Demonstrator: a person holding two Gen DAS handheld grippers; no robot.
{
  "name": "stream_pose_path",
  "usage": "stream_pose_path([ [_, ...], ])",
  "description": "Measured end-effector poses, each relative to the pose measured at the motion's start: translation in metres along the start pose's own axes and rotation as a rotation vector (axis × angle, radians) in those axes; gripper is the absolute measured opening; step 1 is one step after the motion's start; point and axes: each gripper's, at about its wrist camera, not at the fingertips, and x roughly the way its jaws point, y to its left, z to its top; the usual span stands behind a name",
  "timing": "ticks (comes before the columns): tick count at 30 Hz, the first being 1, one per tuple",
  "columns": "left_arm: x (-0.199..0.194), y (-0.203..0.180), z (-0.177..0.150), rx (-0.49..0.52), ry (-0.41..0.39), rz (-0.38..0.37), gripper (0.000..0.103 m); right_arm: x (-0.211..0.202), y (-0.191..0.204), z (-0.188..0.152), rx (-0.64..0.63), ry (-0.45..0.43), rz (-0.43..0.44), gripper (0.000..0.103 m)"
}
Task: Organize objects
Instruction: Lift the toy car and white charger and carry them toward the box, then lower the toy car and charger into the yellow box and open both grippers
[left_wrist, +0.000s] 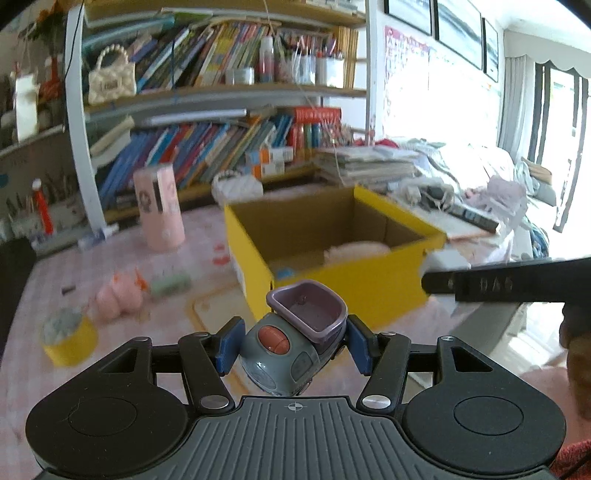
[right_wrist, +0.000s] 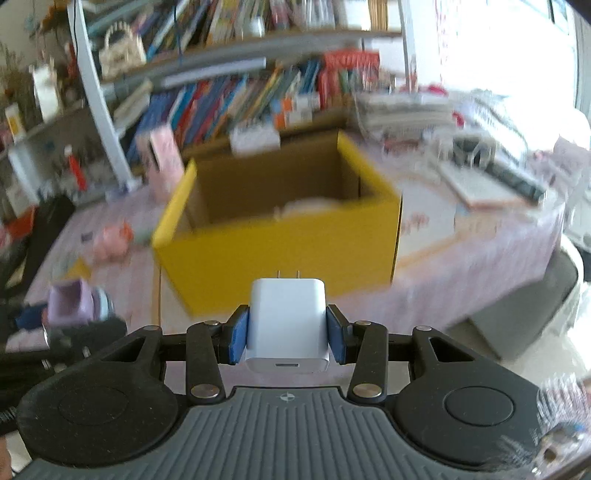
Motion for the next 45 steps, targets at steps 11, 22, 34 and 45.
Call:
stream_pose_path([
  [11,0.055,-0.019,0.045,0.029,-0.056,0.021,0.058,0.043,-0.021,0.072,-0.064,-0.099,0.042,0.041],
  [22,0.106,-0.031,0.056,0.032,0.015,0.062,0.058,0.107,-0.034,0.100,-0.127,-0.035,0.110,0.041],
  [34,0.150,-0.032,0.058,0.045,0.106,0.087,0.058,0.181,-0.035,0.110,-0.215,0.137,0.169,0.041],
  [45,0.164,-0.032,0.056,0.017,0.134,0.046,0.058,0.213,-0.024,0.114,-0.356,0.251,0.204,0.041],
])
